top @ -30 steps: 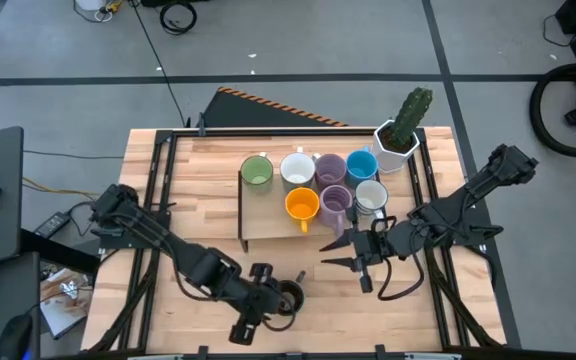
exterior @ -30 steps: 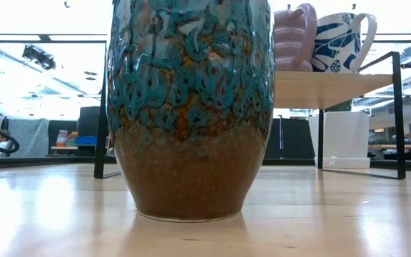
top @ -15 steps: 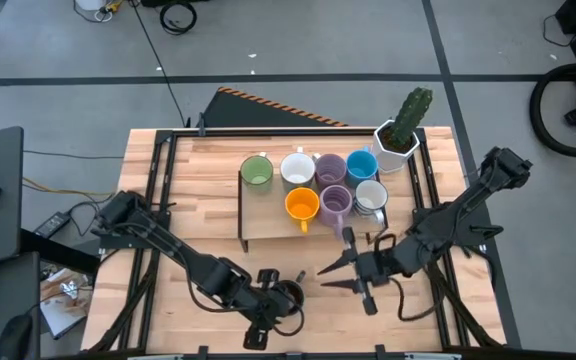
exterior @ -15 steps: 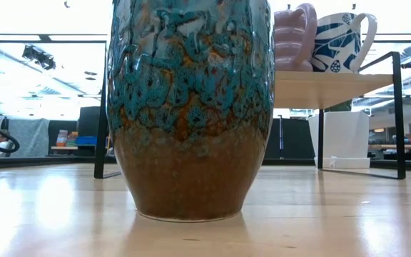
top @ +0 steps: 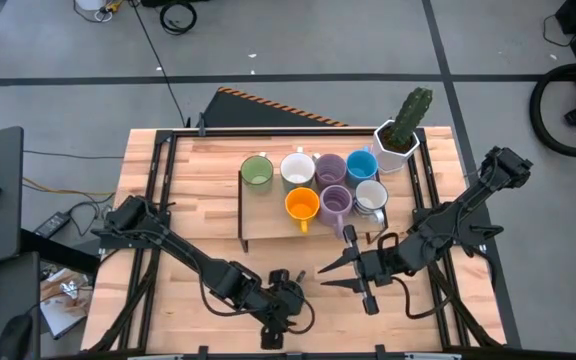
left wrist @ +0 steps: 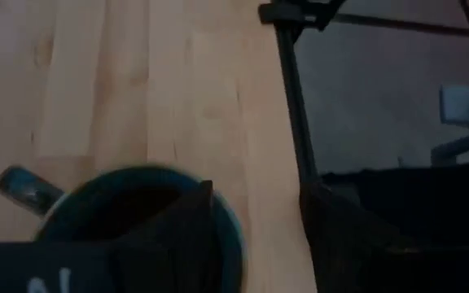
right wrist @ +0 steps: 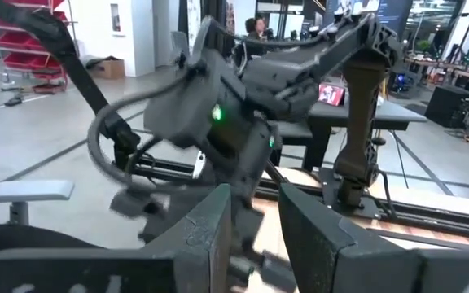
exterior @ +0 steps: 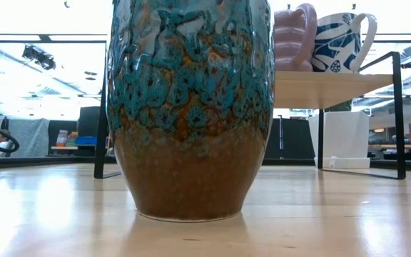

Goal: Place coffee mugs
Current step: Put the brown cup on the shelf aligned with the other green cup

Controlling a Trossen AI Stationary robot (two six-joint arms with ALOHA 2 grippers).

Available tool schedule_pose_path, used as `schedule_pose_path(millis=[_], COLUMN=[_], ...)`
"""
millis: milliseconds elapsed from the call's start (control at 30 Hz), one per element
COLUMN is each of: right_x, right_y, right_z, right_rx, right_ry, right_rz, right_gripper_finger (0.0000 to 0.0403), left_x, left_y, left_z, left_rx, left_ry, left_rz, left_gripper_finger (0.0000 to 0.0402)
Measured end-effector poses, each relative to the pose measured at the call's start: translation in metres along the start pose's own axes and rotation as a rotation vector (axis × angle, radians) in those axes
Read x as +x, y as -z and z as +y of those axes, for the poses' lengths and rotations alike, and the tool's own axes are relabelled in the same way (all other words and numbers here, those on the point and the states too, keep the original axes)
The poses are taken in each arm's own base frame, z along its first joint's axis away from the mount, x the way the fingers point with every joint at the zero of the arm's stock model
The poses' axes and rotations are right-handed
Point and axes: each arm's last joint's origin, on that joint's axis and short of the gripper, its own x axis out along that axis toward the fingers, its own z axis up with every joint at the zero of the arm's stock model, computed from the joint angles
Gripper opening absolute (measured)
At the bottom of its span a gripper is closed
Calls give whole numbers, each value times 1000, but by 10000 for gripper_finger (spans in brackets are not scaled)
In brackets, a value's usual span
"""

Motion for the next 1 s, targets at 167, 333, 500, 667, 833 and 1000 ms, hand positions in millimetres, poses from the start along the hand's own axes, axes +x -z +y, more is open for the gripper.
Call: schedule_pose_path(millis=[167,333,500,667,833,1000], right_x=[0,0,1,1,1,1], right_y=[0,1,2,2,2,2], right_z=[0,-1,-2,-3,-3,-2], right_rx=[-2,-9,-8,-7,4,9], right_ry=[0,2,7,9,8,6], right_rz=[2,14,19,19,19,19], right_gripper_finger=[112,112,112,112,112,112], left_x=[13,20,27,36,36,33], left_y=[2,4,7,15,18,23], left_z=[9,14,18,19,21,23], left_rx=[-73,-83,-57,-33,-30,-13], left_ry=[-23,-44,-38,-24,-34,-37], left_rz=[24,54,84,146,188,253], left_gripper_finger=[187,181,179,158,113,67])
